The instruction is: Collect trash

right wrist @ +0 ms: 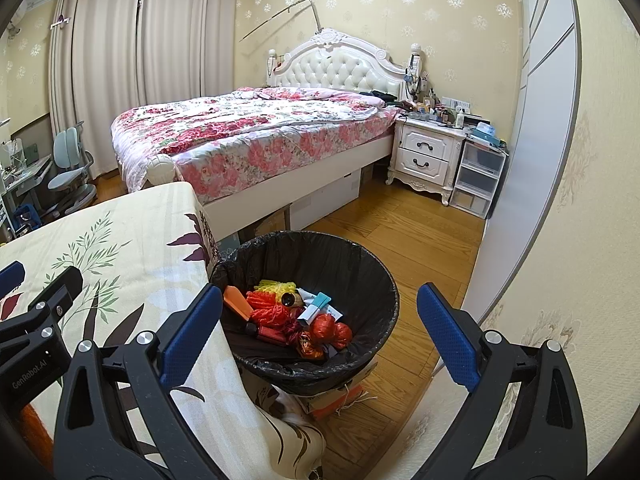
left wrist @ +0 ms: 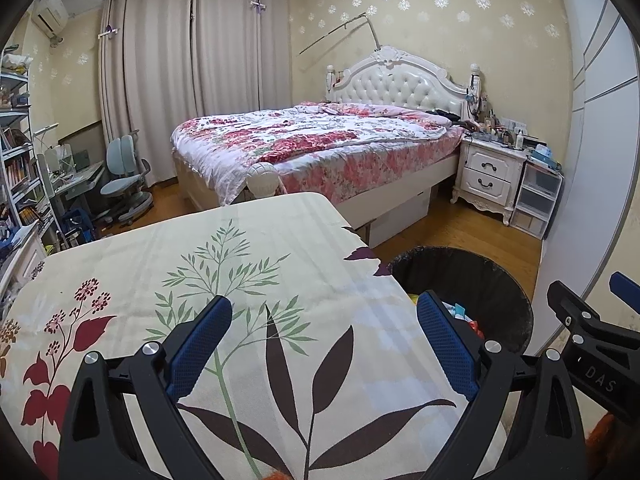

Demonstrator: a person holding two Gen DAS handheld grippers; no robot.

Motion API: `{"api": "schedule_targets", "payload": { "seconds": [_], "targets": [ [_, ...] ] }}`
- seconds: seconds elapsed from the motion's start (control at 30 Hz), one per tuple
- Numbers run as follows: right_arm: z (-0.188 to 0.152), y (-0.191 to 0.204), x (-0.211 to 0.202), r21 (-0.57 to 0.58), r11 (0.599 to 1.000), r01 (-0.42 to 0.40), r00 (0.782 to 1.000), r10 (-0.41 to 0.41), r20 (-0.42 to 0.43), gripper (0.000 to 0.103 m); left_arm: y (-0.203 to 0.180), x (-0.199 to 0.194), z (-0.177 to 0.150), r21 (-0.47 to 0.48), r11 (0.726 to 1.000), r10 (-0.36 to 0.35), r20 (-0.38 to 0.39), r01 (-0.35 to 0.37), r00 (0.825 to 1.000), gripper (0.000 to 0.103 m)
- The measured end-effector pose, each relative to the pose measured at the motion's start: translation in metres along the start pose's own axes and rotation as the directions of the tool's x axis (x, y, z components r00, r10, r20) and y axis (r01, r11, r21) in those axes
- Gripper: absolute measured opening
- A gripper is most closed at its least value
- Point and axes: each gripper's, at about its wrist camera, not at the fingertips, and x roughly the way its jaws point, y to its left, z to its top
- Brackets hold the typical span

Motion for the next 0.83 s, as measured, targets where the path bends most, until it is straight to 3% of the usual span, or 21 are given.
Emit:
{"api": "schedule_targets", "payload": {
  "seconds": [0.53,0.83],
  "targets": [
    [-0.001,0.0,0.0,-0.005,1.0,-0.004,1.0,0.004,-0.005,0.096,0.002,-0.002,0.0,0.015,0.999,-0.035,0.011,0.035,0.999,0.093],
    [-0.001,0.027,0.008,-0.037,0.997,-0.066,0.997,0.065,-0.032,0.096,0.041,0.011,-0.006,-0.004,0.999,0.045,-0.051,-0.045,0.998,0.093]
  ]
}}
